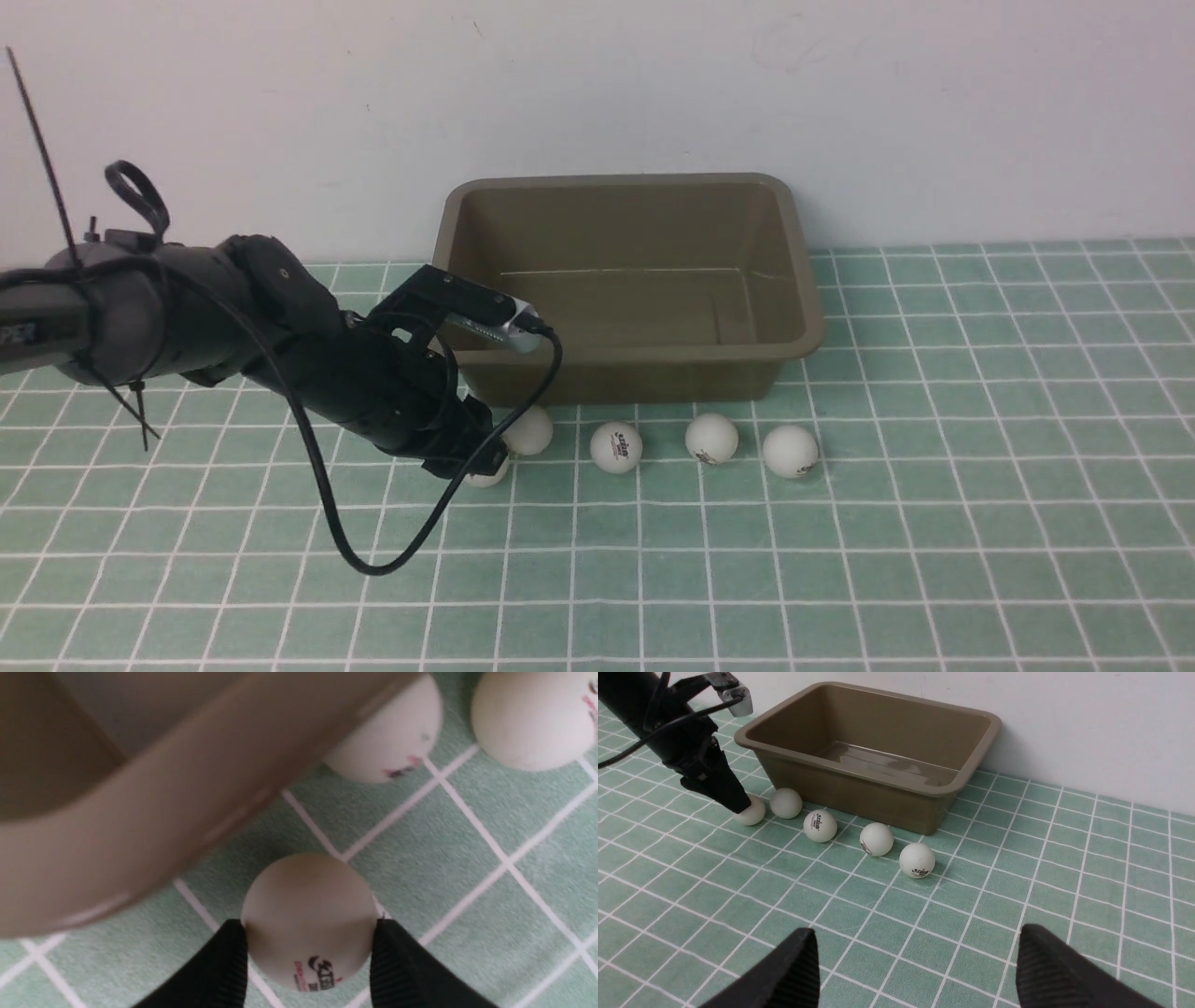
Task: Put the table tennis balls in the box on the green coffee tablecloth.
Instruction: 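Reach for and grasp a ping pong ball on the table beside the basket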
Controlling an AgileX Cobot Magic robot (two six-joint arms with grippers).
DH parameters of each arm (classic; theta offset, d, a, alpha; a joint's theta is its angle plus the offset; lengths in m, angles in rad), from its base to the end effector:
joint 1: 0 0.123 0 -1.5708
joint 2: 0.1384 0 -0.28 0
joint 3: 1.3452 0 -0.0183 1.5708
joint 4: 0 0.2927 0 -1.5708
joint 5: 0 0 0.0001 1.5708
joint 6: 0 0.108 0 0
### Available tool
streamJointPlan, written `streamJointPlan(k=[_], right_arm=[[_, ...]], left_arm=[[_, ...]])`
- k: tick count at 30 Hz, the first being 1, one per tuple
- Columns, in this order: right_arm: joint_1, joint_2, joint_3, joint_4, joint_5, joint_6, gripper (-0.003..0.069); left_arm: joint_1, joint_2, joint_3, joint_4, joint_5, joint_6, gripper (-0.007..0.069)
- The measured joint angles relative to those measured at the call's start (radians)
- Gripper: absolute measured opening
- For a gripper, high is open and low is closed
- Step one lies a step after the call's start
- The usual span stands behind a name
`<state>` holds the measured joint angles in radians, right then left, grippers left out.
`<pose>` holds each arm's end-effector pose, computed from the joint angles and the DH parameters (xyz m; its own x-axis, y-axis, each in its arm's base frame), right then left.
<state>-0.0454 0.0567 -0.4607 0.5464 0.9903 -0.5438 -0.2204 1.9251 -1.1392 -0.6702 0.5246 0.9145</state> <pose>0.0654 0.0440 0.2913 -0.3237 -0.1837 -0.9282 -0.4365 0.8993 -0.0258 0.3952 -0.1230 0.1028 -0.7330 0.4643 -0.4971 0.5936 0.7936 -0.1340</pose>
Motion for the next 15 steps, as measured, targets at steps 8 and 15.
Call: streamJointPlan(k=[8,15], right_arm=[[0.000,0.000,0.000,0.000,-0.009,0.000,0.0513],[0.000,0.000,0.000,0.000,-0.015,0.000,0.0513]], left_arm=[[0.000,0.000,-0.001,-0.004,-0.026,0.000,0.0330],[0.000,0.000,-0.001,-0.006,-0.037,0.002,0.0403]])
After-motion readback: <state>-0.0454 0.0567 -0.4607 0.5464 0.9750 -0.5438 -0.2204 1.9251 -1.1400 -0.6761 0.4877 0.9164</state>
